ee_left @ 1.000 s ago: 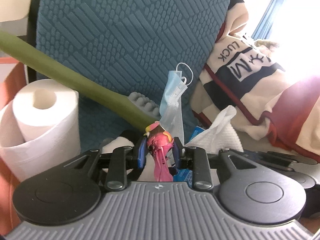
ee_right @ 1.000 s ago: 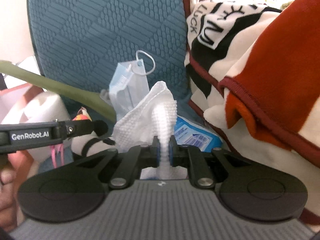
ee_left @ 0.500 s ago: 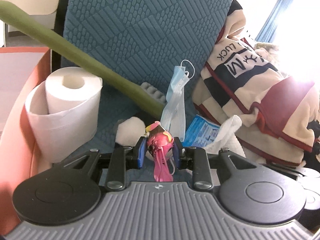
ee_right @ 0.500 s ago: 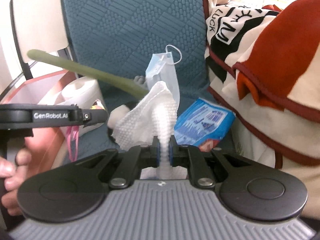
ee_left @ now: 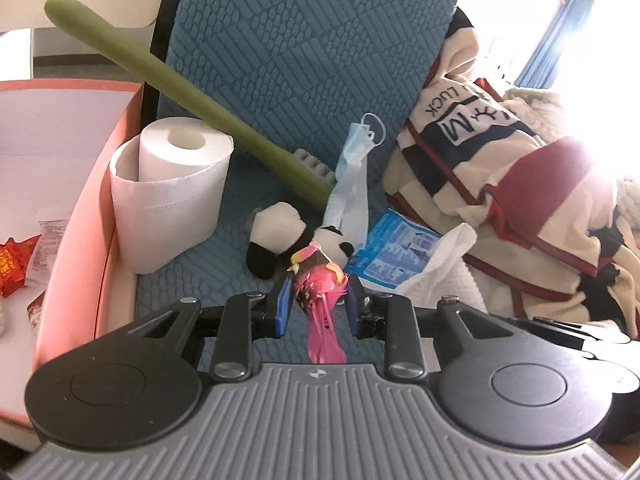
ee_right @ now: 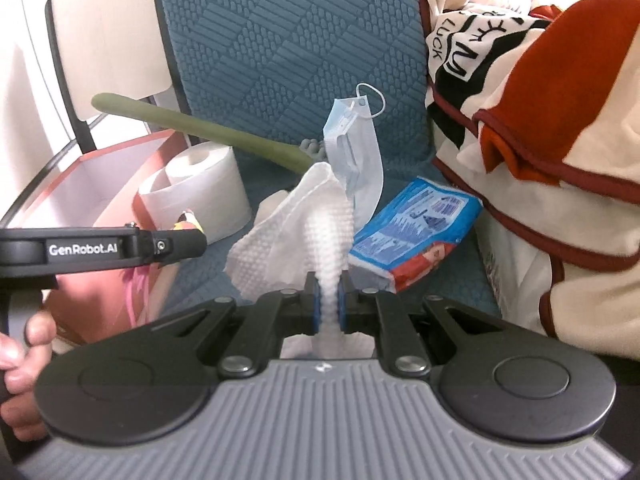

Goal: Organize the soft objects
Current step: 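Carry the pink ribbon with the left tool while the right tool carries the tissue to the box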

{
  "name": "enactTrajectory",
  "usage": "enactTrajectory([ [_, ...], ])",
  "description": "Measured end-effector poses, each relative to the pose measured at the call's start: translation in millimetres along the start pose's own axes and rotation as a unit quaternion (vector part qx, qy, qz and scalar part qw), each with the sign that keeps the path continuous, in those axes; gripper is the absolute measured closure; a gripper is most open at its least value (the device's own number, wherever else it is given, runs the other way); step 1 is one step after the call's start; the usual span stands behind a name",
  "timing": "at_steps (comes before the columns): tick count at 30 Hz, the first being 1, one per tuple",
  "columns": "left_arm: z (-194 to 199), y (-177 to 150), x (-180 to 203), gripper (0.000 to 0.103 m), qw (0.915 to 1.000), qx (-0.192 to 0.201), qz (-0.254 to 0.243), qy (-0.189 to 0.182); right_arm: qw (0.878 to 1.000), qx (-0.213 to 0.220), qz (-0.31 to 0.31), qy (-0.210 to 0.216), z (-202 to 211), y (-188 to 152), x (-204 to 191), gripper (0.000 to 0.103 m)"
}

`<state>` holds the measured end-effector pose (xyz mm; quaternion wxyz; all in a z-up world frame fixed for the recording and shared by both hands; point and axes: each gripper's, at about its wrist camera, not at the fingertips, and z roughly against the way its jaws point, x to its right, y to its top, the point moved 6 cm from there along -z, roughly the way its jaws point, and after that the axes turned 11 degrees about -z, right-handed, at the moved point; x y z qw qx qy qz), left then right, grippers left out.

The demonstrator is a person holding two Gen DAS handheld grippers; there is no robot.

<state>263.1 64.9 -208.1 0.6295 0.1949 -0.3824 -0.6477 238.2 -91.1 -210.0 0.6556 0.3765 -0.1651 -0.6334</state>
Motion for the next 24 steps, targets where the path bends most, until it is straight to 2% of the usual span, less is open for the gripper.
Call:
enactTrajectory([
  [4, 16, -5, 9, 0.071, 0.9999, 0.003, -0.010, 0.003, 1.000, -0.012, -0.010, 0.009, 10, -11, -1, 0.090],
  [11, 43, -24, 12, 0.071, 0.9998, -0.011, 0.012, 0.013, 0.999, -0.022, -0.013, 0.025, 30, -18, -7, 0.090],
  [24, 95, -19, 16, 0.071, 0.9995, 0.014, 0.015, 0.023, 0.999, -0.007, -0.014, 0.039, 63, -13, -19, 0.090],
])
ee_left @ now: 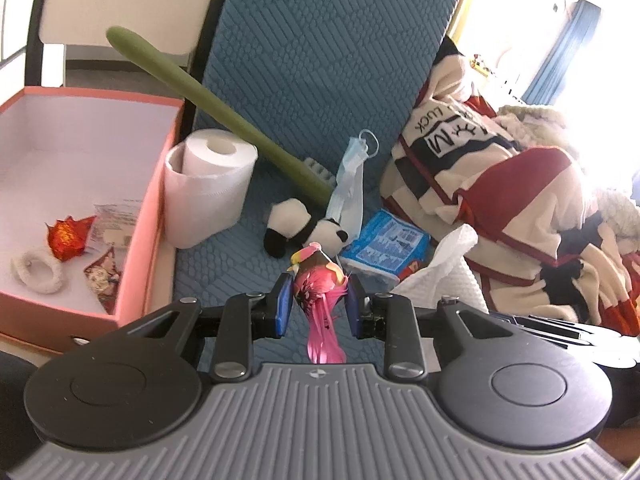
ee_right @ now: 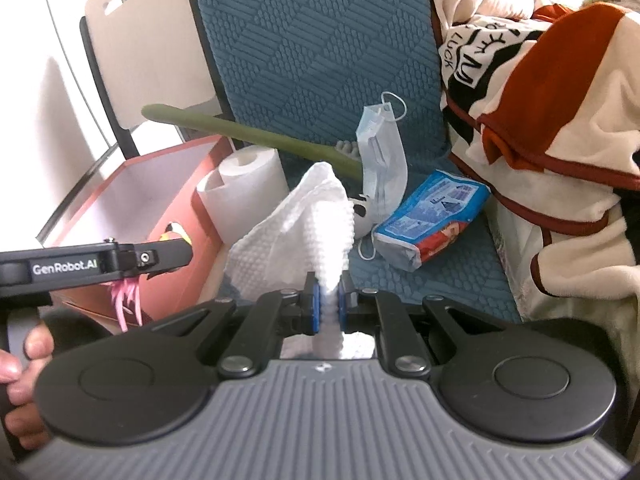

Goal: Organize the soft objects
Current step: 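Carry the pink ribbon with the left tool while the right tool carries the tissue to the box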

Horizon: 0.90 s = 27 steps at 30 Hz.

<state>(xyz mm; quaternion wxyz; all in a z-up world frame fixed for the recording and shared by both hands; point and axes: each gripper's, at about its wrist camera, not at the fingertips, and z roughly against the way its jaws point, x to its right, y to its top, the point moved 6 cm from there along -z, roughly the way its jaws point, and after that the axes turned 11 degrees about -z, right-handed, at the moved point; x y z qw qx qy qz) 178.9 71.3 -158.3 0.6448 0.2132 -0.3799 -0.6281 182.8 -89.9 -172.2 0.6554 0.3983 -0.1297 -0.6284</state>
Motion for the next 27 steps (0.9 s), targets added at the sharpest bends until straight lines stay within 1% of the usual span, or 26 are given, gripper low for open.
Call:
enactTrajectory([
  [5, 19, 6, -8, 0.071, 0.9999, 0.011, 0.006, 0.010, 1.000, 0.005, 0.011, 0.011, 5, 5, -15, 0.090],
  [8, 28, 10, -18, 0.071, 0.9994, 0.018, 0.018, 0.026, 1.000, 0.006, 0.015, 0.019, 6, 7, -25, 0.090],
  [12, 39, 14, -33, 0.071, 0.9988, 0.023, 0.026, 0.034, 0.999, 0.006, 0.021, 0.032, 6, 9, -41, 0.090],
  [27, 97, 14, -78, 0.071, 0.9948, 0.049, 0.043, 0.078, 0.992, -0.003, 0.073, 0.105, 4, 8, -126, 0.090],
])
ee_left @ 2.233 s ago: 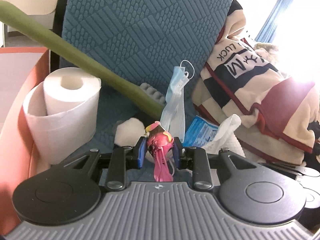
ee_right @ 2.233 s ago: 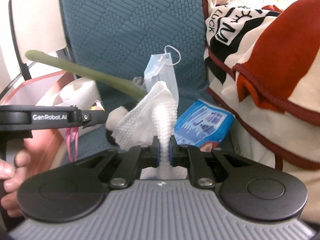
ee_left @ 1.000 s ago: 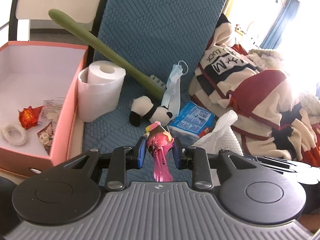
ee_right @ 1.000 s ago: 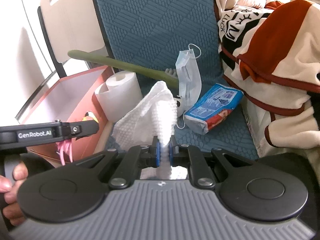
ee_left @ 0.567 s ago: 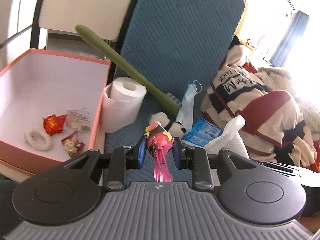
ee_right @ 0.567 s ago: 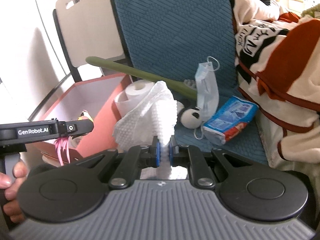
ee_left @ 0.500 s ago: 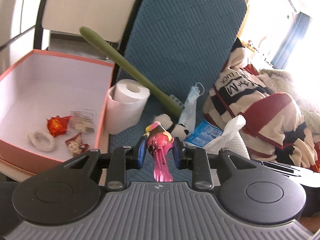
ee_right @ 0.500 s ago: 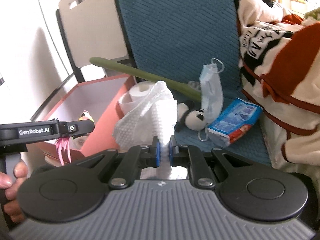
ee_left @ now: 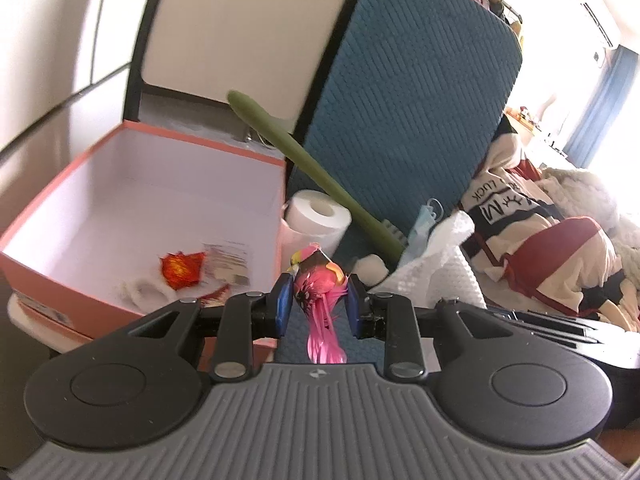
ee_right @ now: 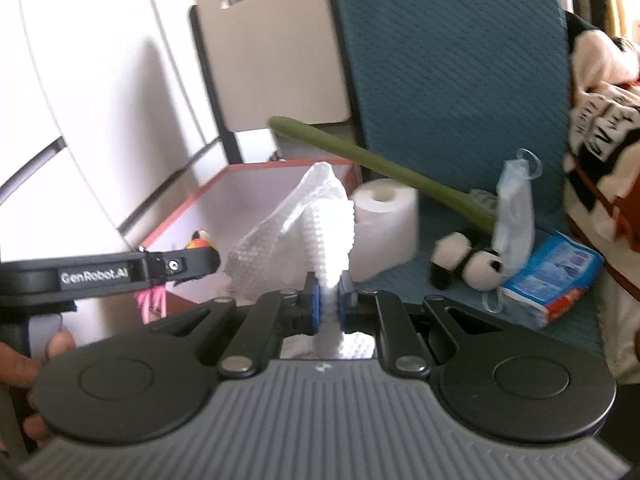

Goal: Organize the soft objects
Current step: 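Carry the pink ribbon with the left tool while the right tool carries the tissue to the box, then open both tools over the pink box, dropping ribbon and tissue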

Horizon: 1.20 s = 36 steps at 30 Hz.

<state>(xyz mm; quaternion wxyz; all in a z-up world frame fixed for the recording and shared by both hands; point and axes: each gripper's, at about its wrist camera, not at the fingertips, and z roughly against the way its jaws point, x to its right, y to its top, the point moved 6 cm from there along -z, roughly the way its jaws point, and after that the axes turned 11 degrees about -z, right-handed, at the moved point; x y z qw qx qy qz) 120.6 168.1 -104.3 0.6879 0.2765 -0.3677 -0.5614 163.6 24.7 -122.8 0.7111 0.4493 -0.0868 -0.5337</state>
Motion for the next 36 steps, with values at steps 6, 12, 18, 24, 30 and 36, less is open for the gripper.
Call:
enactTrajectory([
  [6, 21, -1, -23, 0.071, 0.9997, 0.006, 0.010, 0.019, 0.999, -0.008, 0.018, 0.026, -8, -1, -32, 0.090],
  [12, 31, -7, -53, 0.071, 0.9990, 0.001, 0.021, 0.040, 0.998, -0.020, 0.035, 0.049, -24, 3, -61, 0.090],
  [18, 33, -3, -87, 0.071, 0.9977, 0.001, 0.032, 0.060, 0.996, -0.036, 0.047, 0.063, -50, 6, -86, 0.090],
  [24, 19, 2, -126, 0.071, 0.9960, -0.013, 0.051, 0.072, 0.996, -0.057, 0.050, 0.048, -88, 8, -95, 0.090],
  [30, -8, 7, -161, 0.071, 0.9953, -0.038, 0.060, 0.066, 0.995, -0.071, 0.058, 0.033, -128, 9, -105, 0.090],
  [36, -38, 2, -186, 0.071, 0.9938, -0.064, 0.066, 0.062, 0.994, -0.094, 0.061, 0.016, -167, 2, -108, 0.090],
])
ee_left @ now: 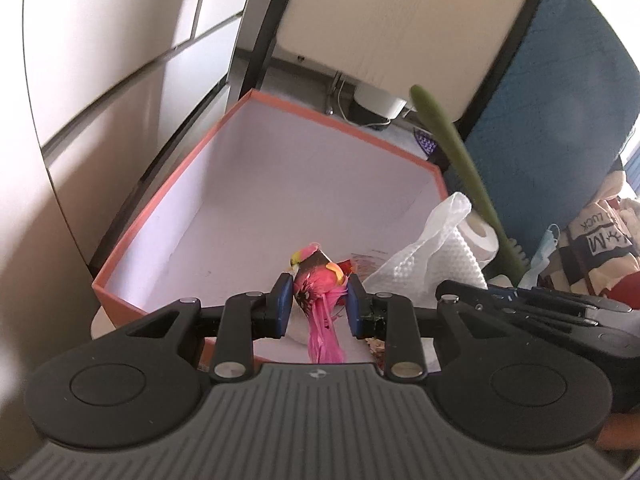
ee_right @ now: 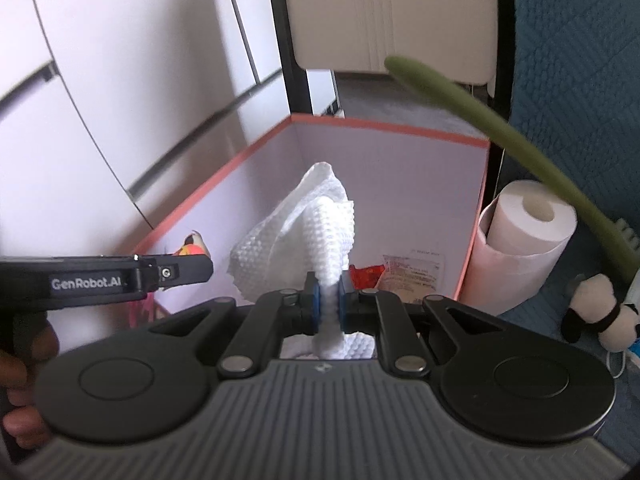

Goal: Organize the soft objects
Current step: 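Open both tools over the pink box, dropping ribbon and tissue, then move both tools back toward the panda plush and blue wipe pack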

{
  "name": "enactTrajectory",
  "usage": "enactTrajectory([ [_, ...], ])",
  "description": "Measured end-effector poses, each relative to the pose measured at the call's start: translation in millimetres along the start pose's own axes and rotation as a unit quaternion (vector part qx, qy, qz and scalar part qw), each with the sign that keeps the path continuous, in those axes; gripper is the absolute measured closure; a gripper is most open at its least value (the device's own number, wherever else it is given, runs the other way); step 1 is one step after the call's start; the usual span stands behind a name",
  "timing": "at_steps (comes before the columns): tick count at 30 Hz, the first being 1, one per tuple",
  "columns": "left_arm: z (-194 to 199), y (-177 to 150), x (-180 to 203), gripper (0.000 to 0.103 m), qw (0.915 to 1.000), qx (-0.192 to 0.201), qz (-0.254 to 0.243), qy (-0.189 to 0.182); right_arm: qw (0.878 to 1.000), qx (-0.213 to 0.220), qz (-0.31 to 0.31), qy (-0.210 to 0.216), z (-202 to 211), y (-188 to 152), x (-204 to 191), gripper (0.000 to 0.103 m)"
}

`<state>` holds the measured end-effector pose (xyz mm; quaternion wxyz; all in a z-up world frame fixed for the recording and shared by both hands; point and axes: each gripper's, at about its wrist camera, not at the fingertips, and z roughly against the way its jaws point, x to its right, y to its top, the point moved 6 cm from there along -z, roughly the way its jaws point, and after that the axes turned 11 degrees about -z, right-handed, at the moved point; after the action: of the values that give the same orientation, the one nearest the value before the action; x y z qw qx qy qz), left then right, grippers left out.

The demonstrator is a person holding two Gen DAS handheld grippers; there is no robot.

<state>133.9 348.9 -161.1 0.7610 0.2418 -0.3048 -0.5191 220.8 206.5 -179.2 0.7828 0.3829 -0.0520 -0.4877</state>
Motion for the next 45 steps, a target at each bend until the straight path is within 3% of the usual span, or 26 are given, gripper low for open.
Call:
enactTrajectory([
  [11, -22, -2, -22, 0.069, 0.9998, -0.014, 0.015, -0.001, 1.000, -0.011, -0.001, -0.012, -23, 1, 3, 0.086],
  [12, -19, -2, -21, 0.068, 0.9998, -0.010, 0.016, 0.000, 1.000, -0.012, -0.004, -0.011, -22, 2, 3, 0.084],
  [14, -18, -1, -23, 0.052, 0.9998, -0.012, 0.015, 0.005, 1.000, -0.011, -0.009, -0.010, -20, 5, 6, 0.073],
  [16, -13, -1, -22, 0.050, 0.9999, -0.009, 0.010, 0.011, 1.000, -0.004, -0.007, -0.014, -17, 7, 7, 0.061],
  [29, 30, 5, 10, 0.050, 0.9995, 0.019, -0.018, 0.020, 0.999, 0.036, -0.016, 0.001, 34, 9, 16, 0.061],
  [45, 63, -15, 87, 0.050, 0.9978, 0.034, -0.057, -0.007, 0.997, 0.070, -0.028, -0.026, 109, -14, 62, 0.061],
])
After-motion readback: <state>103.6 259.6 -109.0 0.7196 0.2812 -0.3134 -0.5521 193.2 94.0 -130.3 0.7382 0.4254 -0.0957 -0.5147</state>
